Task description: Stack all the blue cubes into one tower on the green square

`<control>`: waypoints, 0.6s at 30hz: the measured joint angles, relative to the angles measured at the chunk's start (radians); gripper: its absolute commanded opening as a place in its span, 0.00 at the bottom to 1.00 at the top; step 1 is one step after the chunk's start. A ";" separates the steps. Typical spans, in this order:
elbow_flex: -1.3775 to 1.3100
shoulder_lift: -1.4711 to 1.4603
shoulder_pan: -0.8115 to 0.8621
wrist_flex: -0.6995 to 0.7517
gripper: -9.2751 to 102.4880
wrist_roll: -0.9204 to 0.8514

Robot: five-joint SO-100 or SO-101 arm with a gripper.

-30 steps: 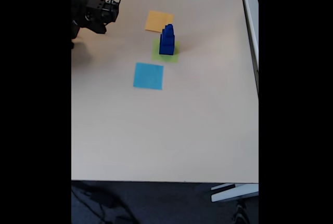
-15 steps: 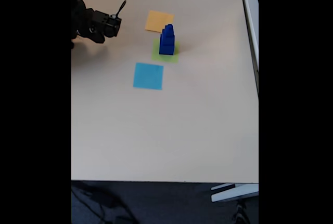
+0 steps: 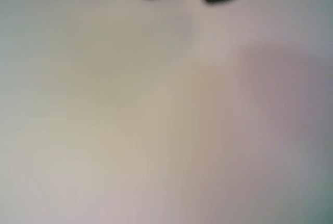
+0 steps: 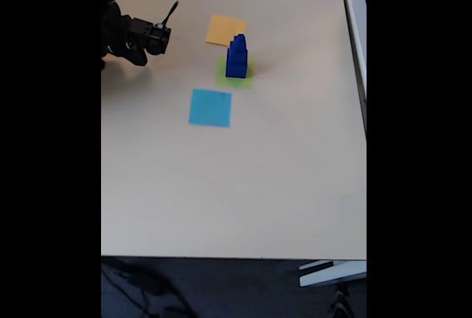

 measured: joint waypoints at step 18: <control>0.003 0.000 -0.075 0.003 0.10 -0.040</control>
